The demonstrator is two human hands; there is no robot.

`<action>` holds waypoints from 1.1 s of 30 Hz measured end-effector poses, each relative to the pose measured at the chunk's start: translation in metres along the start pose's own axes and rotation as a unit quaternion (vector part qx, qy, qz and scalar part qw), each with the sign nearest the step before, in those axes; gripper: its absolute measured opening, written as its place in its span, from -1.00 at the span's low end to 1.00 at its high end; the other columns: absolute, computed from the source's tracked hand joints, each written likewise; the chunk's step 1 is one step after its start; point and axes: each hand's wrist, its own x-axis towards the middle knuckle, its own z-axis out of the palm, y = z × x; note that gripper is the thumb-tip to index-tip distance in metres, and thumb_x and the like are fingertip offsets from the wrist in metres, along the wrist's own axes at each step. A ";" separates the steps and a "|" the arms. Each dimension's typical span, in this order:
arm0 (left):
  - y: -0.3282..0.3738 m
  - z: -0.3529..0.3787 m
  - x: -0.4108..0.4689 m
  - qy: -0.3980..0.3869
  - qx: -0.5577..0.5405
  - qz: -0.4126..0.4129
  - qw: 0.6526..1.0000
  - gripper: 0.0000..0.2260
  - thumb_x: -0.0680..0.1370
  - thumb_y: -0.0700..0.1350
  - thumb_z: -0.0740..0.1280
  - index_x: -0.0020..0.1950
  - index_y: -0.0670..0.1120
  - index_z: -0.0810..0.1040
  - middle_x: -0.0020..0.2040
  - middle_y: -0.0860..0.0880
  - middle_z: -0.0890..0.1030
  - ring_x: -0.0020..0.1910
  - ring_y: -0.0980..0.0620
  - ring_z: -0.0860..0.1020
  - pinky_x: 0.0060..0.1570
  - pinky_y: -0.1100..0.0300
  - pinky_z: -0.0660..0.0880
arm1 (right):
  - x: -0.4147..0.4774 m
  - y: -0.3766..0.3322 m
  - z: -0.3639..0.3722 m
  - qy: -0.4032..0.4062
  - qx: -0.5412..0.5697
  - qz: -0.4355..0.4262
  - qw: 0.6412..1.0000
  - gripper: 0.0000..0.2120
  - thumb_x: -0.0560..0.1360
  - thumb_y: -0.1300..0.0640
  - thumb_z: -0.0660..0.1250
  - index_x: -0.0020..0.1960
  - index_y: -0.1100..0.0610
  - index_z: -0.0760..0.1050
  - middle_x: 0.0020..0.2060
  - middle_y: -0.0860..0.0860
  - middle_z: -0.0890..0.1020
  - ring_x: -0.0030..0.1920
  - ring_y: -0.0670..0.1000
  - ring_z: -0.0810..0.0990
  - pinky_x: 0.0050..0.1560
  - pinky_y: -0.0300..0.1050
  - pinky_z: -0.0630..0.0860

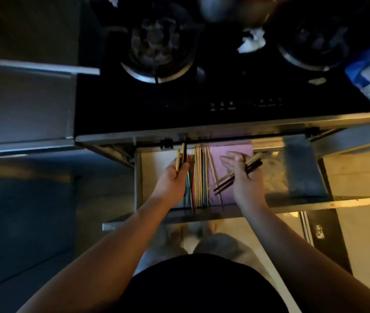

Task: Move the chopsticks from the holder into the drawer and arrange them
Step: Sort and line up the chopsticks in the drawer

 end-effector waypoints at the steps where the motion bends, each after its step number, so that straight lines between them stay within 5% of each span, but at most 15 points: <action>1: -0.006 0.010 0.009 0.011 0.003 -0.017 1.000 -0.78 0.68 0.01 0.11 0.26 0.02 0.44 -0.02 -0.12 0.60 -0.12 0.13 0.59 -0.12 0.20 0.54 | 0.007 0.007 0.001 -0.010 0.003 0.006 1.000 -0.77 0.65 0.02 0.07 0.04 -0.09 0.51 -0.05 -0.12 0.67 -0.02 0.09 0.62 0.01 0.05 0.52; 4: -0.033 0.037 0.039 0.029 0.011 -0.038 0.999 -0.76 0.68 -0.01 0.12 0.26 -0.04 0.48 -0.05 0.04 0.61 -0.23 0.28 0.52 -0.34 0.49 0.42 | 0.033 0.037 0.005 -0.035 -0.003 0.035 0.999 -0.76 0.65 0.01 0.08 0.09 -0.03 0.52 -0.01 -0.11 0.65 -0.01 -0.01 0.67 0.06 -0.09 0.56; 8: -0.065 0.064 0.075 0.032 0.018 -0.075 0.997 -0.72 0.68 0.01 0.13 0.29 -0.04 0.51 0.01 0.07 0.61 -0.11 0.24 0.55 -0.34 0.50 0.41 | 0.068 0.080 0.015 -0.065 -0.012 0.064 0.996 -0.70 0.65 -0.01 0.08 0.19 0.08 0.52 -0.01 -0.11 0.64 -0.01 -0.25 0.62 -0.06 -0.56 0.45; 13: -0.094 0.085 0.123 0.047 0.039 -0.093 0.994 -0.77 0.68 0.04 0.10 0.21 0.03 0.49 -0.12 0.13 0.59 -0.24 0.22 0.55 -0.31 0.30 0.44 | 0.102 0.126 0.031 -0.108 -0.058 0.088 0.989 -0.73 0.64 -0.01 0.10 0.13 0.04 0.54 -0.08 -0.09 0.65 0.01 -0.06 0.66 0.08 -0.18 0.56; 16: -0.115 0.095 0.150 0.049 0.018 -0.108 0.993 -0.74 0.68 0.01 0.12 0.24 -0.03 0.51 -0.04 0.07 0.64 -0.10 0.13 0.61 -0.21 0.25 0.50 | 0.123 0.145 0.037 -0.138 -0.104 0.127 0.977 -0.72 0.64 -0.02 0.09 -0.17 0.01 0.45 -0.34 -0.04 0.48 -0.34 -0.02 0.53 -0.40 -0.50 0.41; 18: -0.130 0.102 0.167 0.030 0.007 -0.121 0.992 -0.74 0.68 0.01 0.14 0.26 -0.03 0.52 0.01 0.02 0.66 -0.01 0.05 0.62 -0.06 0.14 0.56 | 0.138 0.158 0.044 -0.160 -0.130 0.162 0.965 -0.69 0.64 -0.07 0.09 -0.26 -0.01 0.33 -0.38 -0.02 0.39 -0.41 -0.09 0.38 -0.58 -0.46 0.27; 21: -0.147 0.110 0.191 0.001 0.005 -0.135 0.991 -0.76 0.66 0.03 0.19 0.22 -0.03 0.53 -0.03 0.00 0.66 -0.01 0.03 0.64 0.02 0.06 0.58 | 0.164 0.184 0.061 -0.178 -0.153 0.175 0.956 -0.72 0.63 -0.08 0.10 -0.08 0.05 0.48 -0.30 -0.01 0.49 -0.36 -0.10 0.45 -0.38 -0.27 0.38; 25: -0.162 0.117 0.216 -0.017 0.117 -0.112 0.987 -0.82 0.62 0.00 0.26 0.18 -0.02 0.52 -0.07 0.03 0.62 -0.11 0.07 0.60 -0.18 0.19 0.52 | 0.195 0.210 0.082 -0.210 -0.205 0.179 0.939 -0.82 0.61 0.07 0.22 0.13 0.13 0.49 -0.11 0.04 0.54 -0.14 0.02 0.58 -0.37 -0.29 0.37; 30: -0.183 0.118 0.229 0.057 0.183 -0.097 0.977 -0.79 0.56 -0.08 0.33 0.18 -0.03 0.50 -0.03 0.00 0.58 -0.10 0.02 0.56 -0.14 0.14 0.52 | 0.214 0.247 0.097 -0.217 -0.242 0.177 0.929 -0.61 0.51 0.27 0.32 0.32 0.19 0.39 0.18 0.18 0.51 -0.04 0.01 0.46 -0.35 -0.31 0.32; 33: -0.197 0.118 0.229 0.086 0.200 -0.088 0.972 -0.71 0.50 -0.03 0.39 0.19 -0.03 0.49 0.05 -0.02 0.58 -0.09 0.04 0.52 -0.21 0.17 0.43 | 0.216 0.263 0.095 -0.163 -0.247 0.152 0.943 -0.63 0.47 0.36 0.29 0.26 0.22 0.40 0.14 0.16 0.50 0.00 0.02 0.48 -0.17 -0.23 0.37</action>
